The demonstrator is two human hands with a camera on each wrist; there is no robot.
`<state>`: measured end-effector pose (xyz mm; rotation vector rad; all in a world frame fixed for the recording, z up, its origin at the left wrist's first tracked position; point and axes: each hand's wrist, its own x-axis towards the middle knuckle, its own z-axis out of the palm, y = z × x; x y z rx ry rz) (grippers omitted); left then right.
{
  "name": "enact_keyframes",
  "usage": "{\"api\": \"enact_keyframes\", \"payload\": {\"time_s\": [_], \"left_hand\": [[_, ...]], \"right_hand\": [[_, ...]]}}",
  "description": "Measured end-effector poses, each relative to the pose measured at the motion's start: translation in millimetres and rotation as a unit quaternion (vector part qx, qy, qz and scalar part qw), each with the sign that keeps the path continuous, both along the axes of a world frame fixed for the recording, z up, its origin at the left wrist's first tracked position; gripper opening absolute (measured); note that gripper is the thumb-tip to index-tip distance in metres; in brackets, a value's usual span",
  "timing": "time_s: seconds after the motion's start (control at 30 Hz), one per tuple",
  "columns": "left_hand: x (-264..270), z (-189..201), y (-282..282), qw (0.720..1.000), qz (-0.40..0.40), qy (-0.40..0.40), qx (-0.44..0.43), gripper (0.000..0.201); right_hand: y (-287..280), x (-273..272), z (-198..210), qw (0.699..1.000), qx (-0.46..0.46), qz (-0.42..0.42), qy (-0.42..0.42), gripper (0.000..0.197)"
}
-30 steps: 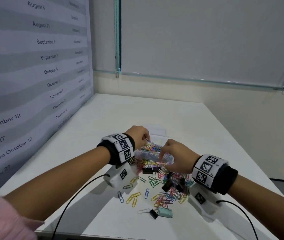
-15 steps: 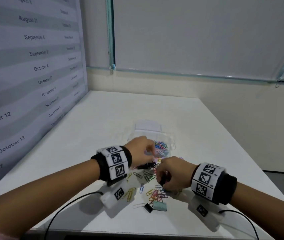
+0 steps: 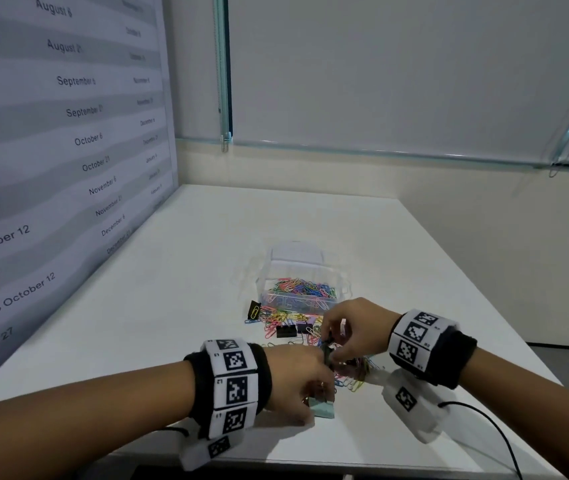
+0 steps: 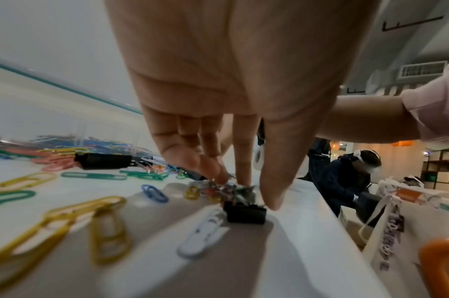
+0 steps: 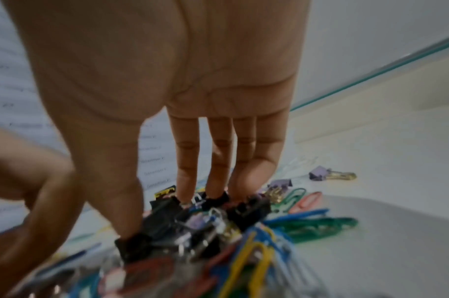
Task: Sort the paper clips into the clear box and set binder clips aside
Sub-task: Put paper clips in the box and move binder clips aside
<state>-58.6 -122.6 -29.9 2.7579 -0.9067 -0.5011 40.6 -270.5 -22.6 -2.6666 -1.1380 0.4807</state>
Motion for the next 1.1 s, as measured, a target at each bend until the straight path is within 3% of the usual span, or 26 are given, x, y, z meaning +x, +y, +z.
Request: {"api": "enact_keyframes", "payload": {"time_s": [0.13,0.27,0.4,0.57,0.73,0.87,0.93,1.1], "left_hand": [[2,-5,-1,1.0,-0.019,-0.007,0.009,0.038],[4,-7,4,1.0,0.021,-0.023,0.003,0.036],[10,1,22,0.995,0.092,-0.039,-0.001,0.036],[28,9,68,0.978,0.199,-0.066,0.025,0.039],[41,8,114,0.94,0.327,-0.053,0.081,0.042],[39,-1,137,0.917,0.376,-0.038,0.13,0.041],[39,-6,145,0.913,0.386,-0.026,0.132,0.04],[42,-12,143,0.916,0.387,-0.03,0.103,0.04]], "right_hand": [[3,-5,-11,0.999,-0.019,0.019,-0.026,0.037],[4,-5,-12,0.999,0.003,0.017,-0.045,0.03],[-2,6,1,0.997,0.037,-0.043,-0.06,0.027],[-27,38,5,0.982,-0.053,-0.146,-0.112,0.031],[-44,51,-9,0.976,-0.1,-0.177,-0.08,0.034],[-36,35,-6,0.965,-0.164,-0.127,-0.158,0.035],[-27,17,0,0.968,-0.138,-0.072,-0.196,0.034],[2,-44,6,0.989,-0.025,0.116,-0.085,0.027]]}}
